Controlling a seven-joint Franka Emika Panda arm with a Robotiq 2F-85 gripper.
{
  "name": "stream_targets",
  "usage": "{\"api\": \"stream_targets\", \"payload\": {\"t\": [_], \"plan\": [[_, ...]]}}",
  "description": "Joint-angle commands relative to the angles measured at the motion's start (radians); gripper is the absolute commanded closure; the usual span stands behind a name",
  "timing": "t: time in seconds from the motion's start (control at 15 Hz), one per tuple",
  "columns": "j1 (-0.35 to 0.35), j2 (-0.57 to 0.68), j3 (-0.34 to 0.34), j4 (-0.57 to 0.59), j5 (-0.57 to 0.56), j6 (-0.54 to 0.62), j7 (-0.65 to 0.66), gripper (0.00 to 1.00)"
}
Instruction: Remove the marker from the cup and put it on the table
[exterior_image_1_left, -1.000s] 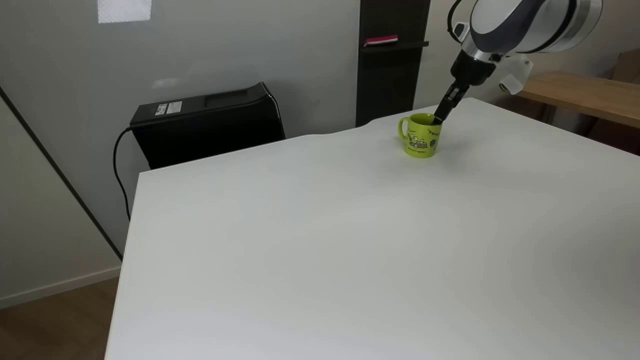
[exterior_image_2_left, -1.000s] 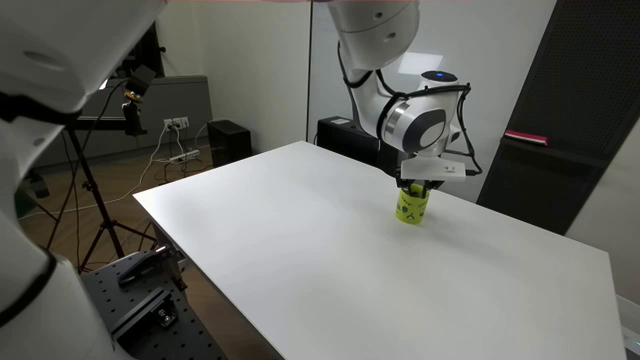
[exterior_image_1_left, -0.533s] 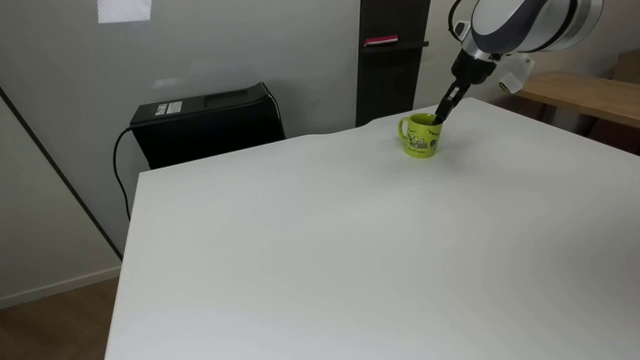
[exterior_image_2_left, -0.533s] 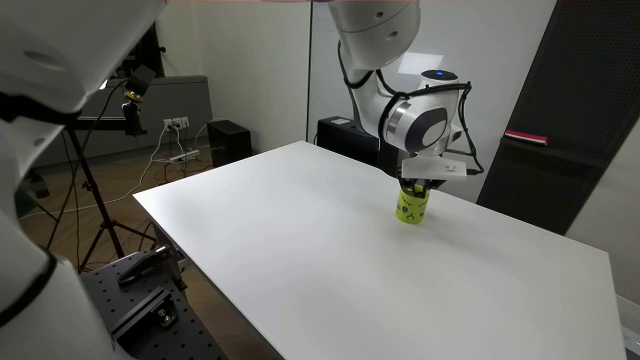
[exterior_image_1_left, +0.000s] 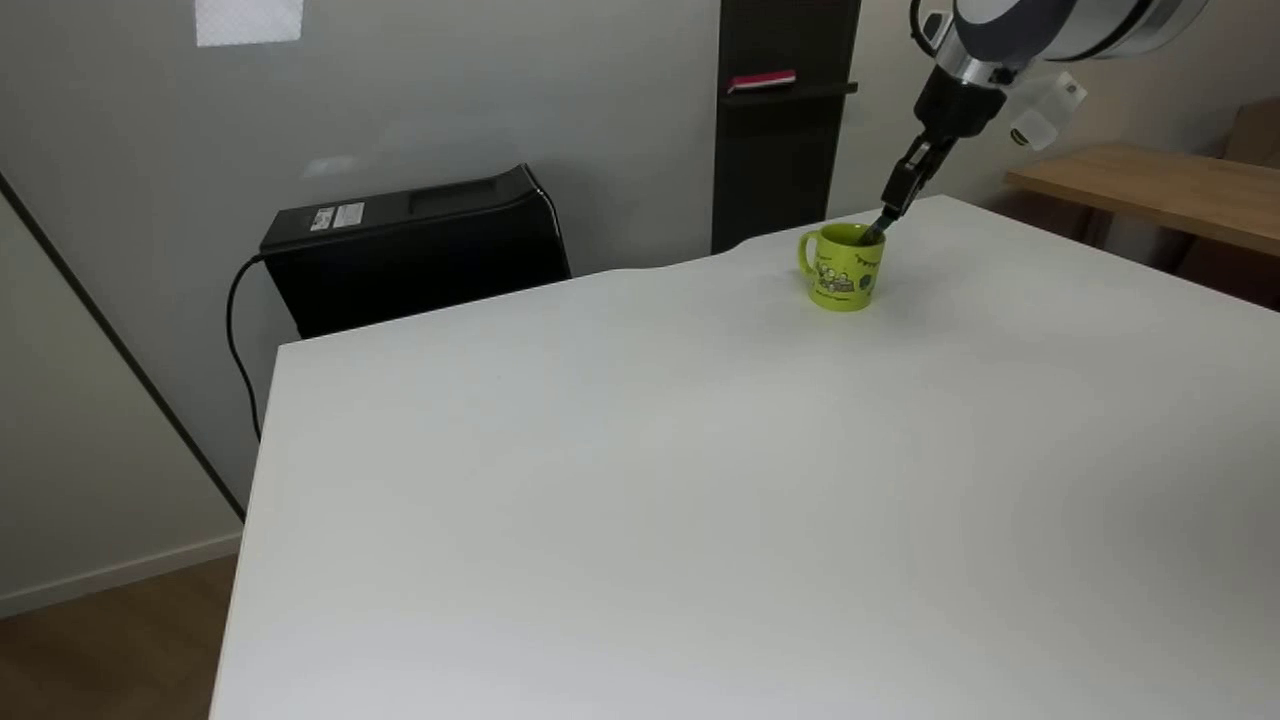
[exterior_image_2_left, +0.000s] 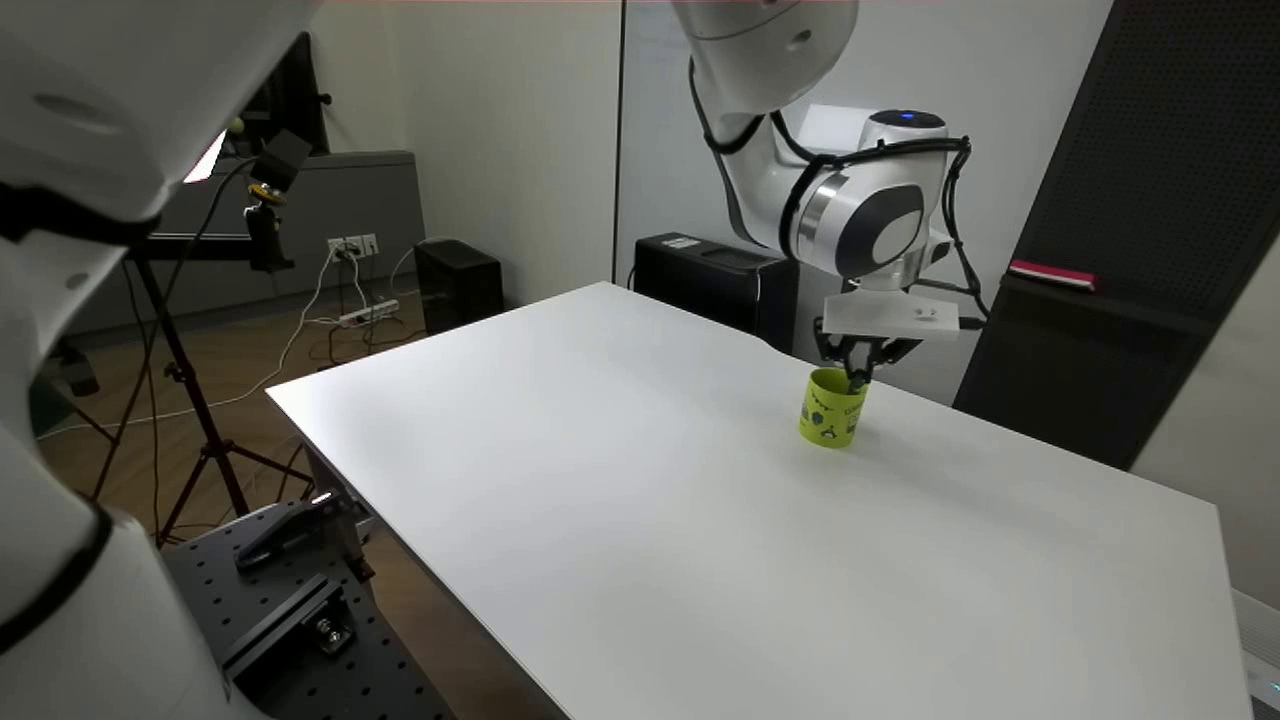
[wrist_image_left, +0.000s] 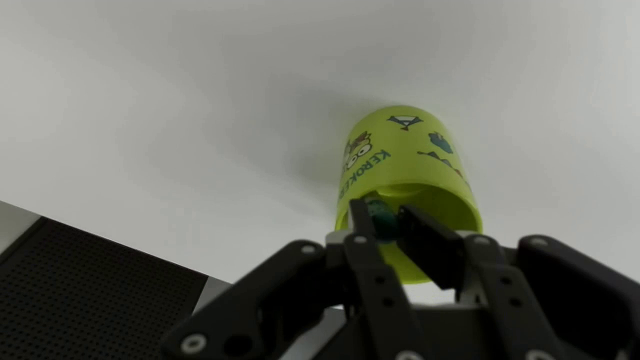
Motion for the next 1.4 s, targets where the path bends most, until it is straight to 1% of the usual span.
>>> {"api": "stream_targets", "payload": {"t": [0.0, 0.33, 0.6, 0.73, 0.93, 1.33], "plan": [[-0.015, -0.037, -0.001, 0.033, 0.000, -0.069, 0.038, 0.97], [-0.047, -0.094, 0.020, 0.035, 0.048, -0.135, 0.014, 0.97], [-0.087, -0.135, 0.059, 0.041, 0.142, -0.213, -0.034, 0.97], [-0.098, -0.152, 0.064, 0.041, 0.184, -0.243, -0.053, 0.97], [-0.100, -0.175, 0.067, 0.021, 0.231, -0.255, -0.084, 0.97], [-0.091, -0.184, 0.104, -0.028, 0.322, -0.293, -0.181, 0.97]]}}
